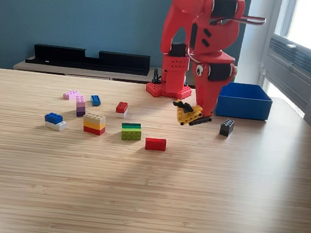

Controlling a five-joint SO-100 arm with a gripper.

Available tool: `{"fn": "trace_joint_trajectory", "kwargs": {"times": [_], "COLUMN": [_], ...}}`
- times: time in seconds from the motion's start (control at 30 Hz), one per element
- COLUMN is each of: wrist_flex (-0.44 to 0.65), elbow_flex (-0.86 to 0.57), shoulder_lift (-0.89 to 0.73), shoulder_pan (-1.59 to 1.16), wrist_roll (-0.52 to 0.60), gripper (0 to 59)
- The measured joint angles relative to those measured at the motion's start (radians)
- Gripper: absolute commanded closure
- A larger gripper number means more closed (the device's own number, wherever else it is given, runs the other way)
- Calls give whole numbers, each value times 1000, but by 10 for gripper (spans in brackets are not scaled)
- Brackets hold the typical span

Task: Grasp a lego block and put it in the bin.

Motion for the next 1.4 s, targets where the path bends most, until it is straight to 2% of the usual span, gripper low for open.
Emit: {"fn": "trace_joint_trajectory", "kwargs": {"times": [0.23,0.57,1.0,1.2,1.27,1.33,1.4], "wrist_flex": [86,117,117,117,117,117,117], "elbow_flex": [-25,143,331,354,354,354,368], "shoulder_lift": [204,448,466,466,466,466,466], "shoulder_pan": [-169,-589,-973,-1075,-1080,-1083,-1083], "wrist_roll": [20,46,-6,-34,-32,-37,-49], "gripper": [586,586,586,584,549,410,298]}}
